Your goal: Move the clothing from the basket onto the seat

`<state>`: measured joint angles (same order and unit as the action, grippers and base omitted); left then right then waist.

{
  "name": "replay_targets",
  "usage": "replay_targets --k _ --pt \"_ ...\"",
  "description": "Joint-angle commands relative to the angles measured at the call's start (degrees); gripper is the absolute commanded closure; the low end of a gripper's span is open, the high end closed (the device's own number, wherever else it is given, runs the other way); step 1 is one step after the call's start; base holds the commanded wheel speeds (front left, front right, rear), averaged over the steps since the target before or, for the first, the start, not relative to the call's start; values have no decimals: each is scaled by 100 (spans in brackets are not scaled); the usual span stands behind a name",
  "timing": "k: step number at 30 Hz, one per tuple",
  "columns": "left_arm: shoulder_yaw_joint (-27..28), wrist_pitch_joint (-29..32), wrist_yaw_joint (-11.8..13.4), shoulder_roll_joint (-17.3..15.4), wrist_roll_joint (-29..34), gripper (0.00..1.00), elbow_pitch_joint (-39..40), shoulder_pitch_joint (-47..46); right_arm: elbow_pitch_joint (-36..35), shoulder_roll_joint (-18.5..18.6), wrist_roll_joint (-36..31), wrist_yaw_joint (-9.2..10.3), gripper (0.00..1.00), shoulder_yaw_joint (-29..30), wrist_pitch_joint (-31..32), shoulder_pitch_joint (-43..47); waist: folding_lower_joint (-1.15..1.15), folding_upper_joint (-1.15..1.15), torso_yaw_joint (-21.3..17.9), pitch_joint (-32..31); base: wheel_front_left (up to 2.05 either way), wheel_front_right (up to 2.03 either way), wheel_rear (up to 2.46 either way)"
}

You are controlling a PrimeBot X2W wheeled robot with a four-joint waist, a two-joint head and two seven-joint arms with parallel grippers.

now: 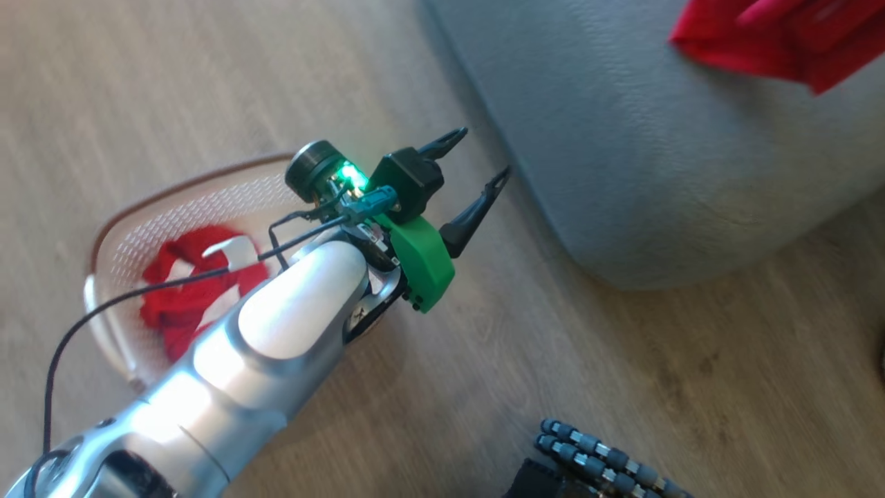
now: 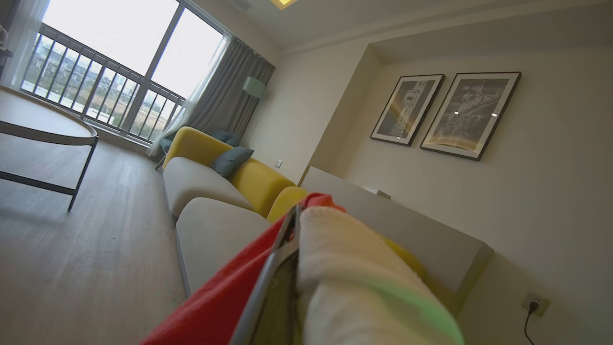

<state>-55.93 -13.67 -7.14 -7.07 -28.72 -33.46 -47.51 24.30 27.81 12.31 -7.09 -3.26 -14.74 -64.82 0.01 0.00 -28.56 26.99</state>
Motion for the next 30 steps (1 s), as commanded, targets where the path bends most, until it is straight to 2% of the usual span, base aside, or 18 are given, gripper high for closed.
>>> replay_targets --k 1,10,16,21,30 --pt "87 -9 -34 -11 43 0 176 -263 19 237 -72 -40 100 118 -26 -285 -1 0 313 283 0 0 0" --pt "23 -37 -17 -10 92 0 220 -414 1239 1081 -526 -40 100 664 -26 -1510 -1 0 943 884 0 0 0" --pt "-29 -63 -4 67 152 0 281 -531 1801 1399 -988 -40 100 1457 -26 -1940 -1 0 1267 1305 0 0 0" --pt "-19 -88 19 90 187 0 272 -598 2227 1074 -1292 -40 100 1944 -26 -1538 -1 0 1373 1565 0 0 0" --pt "34 -116 38 116 210 0 222 -657 2565 393 -1046 -40 100 2232 -26 -170 -1 0 1468 1676 0 0 0"
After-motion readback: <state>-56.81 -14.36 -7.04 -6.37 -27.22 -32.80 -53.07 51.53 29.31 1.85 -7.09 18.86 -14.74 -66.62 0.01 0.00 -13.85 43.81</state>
